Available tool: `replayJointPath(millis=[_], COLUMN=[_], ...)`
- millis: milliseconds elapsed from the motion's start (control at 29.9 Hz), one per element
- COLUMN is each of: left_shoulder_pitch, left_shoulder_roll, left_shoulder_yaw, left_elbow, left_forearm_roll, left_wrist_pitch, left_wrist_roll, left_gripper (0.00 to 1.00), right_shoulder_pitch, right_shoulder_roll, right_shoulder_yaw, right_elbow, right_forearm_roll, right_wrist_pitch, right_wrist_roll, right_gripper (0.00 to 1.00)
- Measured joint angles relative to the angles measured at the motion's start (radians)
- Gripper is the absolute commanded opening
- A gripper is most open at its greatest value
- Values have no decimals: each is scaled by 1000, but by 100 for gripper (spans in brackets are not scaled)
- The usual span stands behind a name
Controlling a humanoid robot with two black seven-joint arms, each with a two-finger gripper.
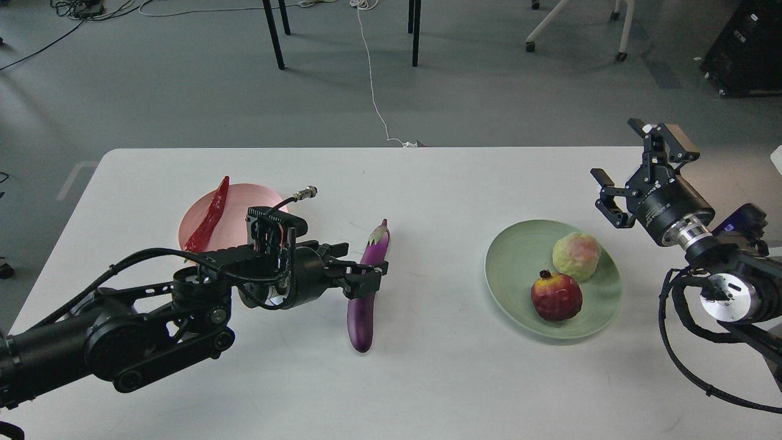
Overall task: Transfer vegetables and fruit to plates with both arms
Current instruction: 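Move the left gripper to the purple eggplant and grasp it, then carry the eggplant over and lower it onto the pink plate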
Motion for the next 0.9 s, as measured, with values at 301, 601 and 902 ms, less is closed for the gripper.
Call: replayJointPath(millis=[301,601,902], left_shoulder_pitch=[32,59,64], left_shoulder_roll=[-23,-61,-77], left_shoulder_yaw=[1,-1,-1], left_elbow=[58,75,77], left_forearm_roll=[11,12,14], left_wrist_pitch=[0,1,-9], left_wrist_roll=[1,1,3], left_gripper=[91,90,35], right_shoulder_pitch=[-11,-15,-16], right_shoulder_roll=[-1,-1,-1], right_shoulder_yaw=[4,6,5], right_elbow=[-1,-3,-2], right_forearm_roll=[1,0,0], right_wrist_pitch=[0,0,0], right_wrist_roll=[0,0,0], right_gripper=[98,98,98])
